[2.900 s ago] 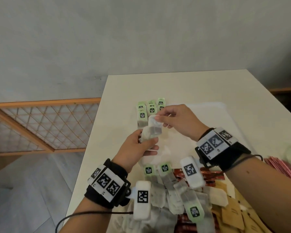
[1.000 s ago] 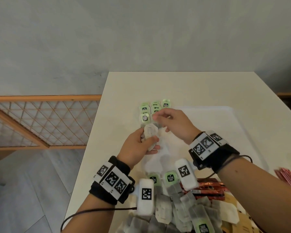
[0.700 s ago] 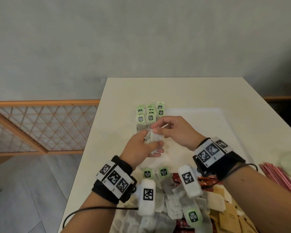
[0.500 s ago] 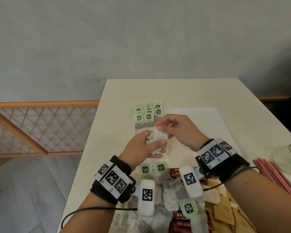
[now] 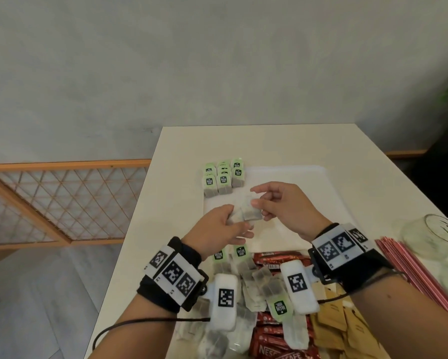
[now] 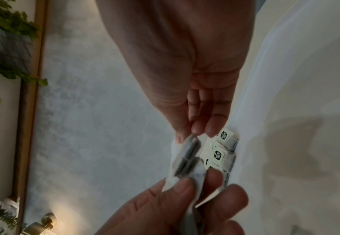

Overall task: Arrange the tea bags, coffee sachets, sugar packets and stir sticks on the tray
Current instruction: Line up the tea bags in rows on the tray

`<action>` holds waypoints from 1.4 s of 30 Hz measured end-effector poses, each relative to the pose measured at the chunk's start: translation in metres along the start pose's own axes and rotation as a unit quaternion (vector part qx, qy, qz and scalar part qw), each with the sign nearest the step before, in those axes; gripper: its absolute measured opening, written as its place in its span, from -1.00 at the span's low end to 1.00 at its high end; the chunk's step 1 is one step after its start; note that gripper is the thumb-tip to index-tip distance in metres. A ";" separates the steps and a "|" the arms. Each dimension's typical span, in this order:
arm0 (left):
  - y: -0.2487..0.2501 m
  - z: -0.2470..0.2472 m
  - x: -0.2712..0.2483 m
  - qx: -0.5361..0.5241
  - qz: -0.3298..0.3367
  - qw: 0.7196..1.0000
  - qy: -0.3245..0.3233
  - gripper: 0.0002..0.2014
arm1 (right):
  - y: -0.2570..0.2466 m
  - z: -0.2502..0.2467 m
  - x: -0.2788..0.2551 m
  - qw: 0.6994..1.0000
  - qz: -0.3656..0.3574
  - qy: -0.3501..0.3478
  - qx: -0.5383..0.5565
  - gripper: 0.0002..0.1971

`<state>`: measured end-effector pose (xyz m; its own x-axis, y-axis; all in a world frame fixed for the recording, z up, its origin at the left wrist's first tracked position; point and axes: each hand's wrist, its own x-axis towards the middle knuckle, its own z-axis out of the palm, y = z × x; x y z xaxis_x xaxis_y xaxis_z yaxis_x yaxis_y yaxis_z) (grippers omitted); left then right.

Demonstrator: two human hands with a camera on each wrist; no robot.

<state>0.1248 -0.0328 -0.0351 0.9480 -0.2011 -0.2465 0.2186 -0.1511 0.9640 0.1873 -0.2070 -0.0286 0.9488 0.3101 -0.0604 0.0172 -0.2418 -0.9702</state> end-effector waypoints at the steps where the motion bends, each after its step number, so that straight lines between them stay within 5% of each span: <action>1: -0.002 0.000 0.001 0.009 -0.003 0.999 0.041 -0.92 | 0.001 -0.002 -0.001 1.000 0.000 0.011 -0.010 -0.77; 4: -0.008 0.000 0.004 -0.004 0.000 0.982 0.189 -0.87 | 0.006 -0.005 -0.001 0.995 0.004 0.054 -0.088 -0.87; 7: -0.011 0.010 0.006 0.024 0.025 0.967 0.251 -0.85 | 0.008 -0.001 -0.004 0.981 -0.014 0.069 -0.183 -0.83; 11: -0.013 0.023 0.010 0.072 0.045 0.969 0.234 -0.80 | 0.011 0.014 -0.008 0.974 -0.044 0.055 -0.214 -0.82; 20: -0.011 0.011 0.029 -0.019 0.046 0.971 0.232 -0.80 | 0.014 0.017 0.005 0.985 -0.050 0.039 -0.163 -0.81; 24: -0.015 0.002 0.045 -0.026 0.008 0.973 0.229 -0.76 | 0.024 0.013 0.030 0.988 -0.007 0.053 -0.148 -0.89; 29: -0.022 -0.020 0.061 0.006 -0.031 0.976 0.217 -0.84 | 0.033 0.012 0.066 0.991 0.080 -0.011 -0.106 -0.93; 34: -0.037 -0.055 0.071 0.073 -0.083 0.964 0.242 -0.84 | 0.055 0.008 0.109 0.988 0.120 0.039 -0.087 -0.93; 42: -0.038 -0.066 0.088 0.099 -0.081 0.964 0.234 -0.82 | 0.059 0.015 0.146 0.988 0.071 0.086 -0.102 -0.94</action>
<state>0.2148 0.0192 -0.0866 0.9156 0.2927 -0.2755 0.3680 -0.3343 0.8677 0.3222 -0.1624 -0.0982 0.9853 0.1033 -0.1358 -0.0740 -0.4584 -0.8856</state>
